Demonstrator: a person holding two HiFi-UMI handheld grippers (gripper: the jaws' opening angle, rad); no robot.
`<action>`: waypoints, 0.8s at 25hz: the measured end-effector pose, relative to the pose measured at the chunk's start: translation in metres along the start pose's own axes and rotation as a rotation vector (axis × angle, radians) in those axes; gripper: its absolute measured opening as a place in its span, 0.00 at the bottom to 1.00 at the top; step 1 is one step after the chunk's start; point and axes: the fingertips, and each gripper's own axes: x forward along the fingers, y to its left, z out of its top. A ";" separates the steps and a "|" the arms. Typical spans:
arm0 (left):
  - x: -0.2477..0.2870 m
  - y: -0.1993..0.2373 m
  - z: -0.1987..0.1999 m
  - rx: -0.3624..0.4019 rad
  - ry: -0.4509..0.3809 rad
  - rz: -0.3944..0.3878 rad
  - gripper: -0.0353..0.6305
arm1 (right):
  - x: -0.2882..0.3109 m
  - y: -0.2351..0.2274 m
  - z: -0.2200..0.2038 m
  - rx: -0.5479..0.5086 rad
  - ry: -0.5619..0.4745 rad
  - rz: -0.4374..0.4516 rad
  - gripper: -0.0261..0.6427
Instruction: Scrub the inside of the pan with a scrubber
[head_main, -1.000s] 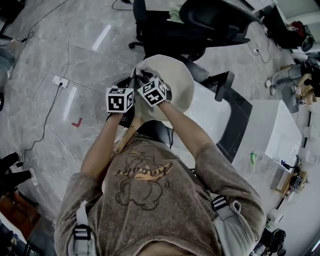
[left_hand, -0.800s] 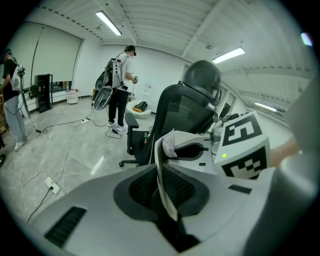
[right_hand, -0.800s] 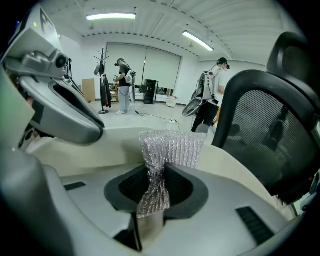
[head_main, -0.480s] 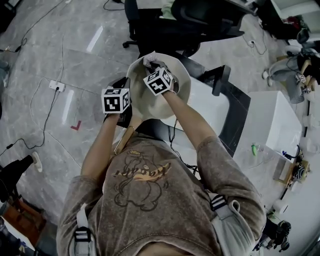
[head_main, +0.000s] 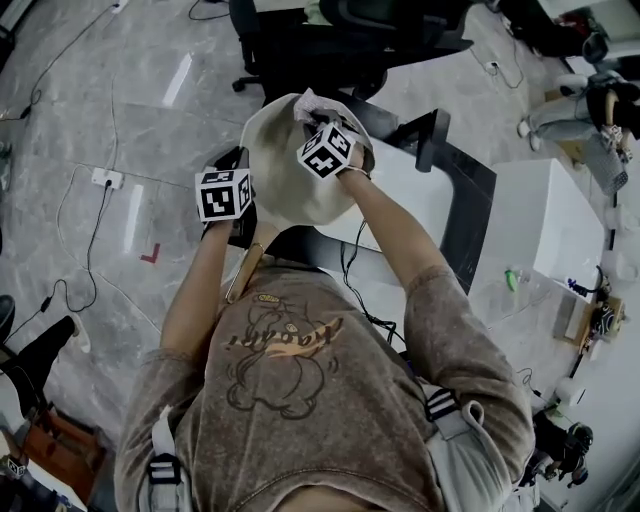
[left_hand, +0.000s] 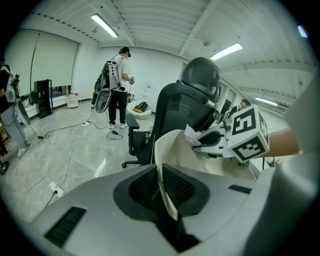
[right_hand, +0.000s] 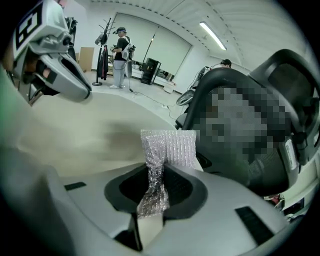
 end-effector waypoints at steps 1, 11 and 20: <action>0.000 0.000 0.000 0.004 0.001 0.002 0.12 | -0.002 -0.001 -0.002 -0.010 0.007 -0.001 0.18; -0.001 -0.001 0.001 0.041 0.003 0.045 0.12 | -0.024 0.005 -0.054 -0.131 0.156 0.048 0.18; -0.002 -0.001 0.001 0.044 0.003 0.072 0.12 | -0.052 0.018 -0.092 -0.283 0.271 0.142 0.18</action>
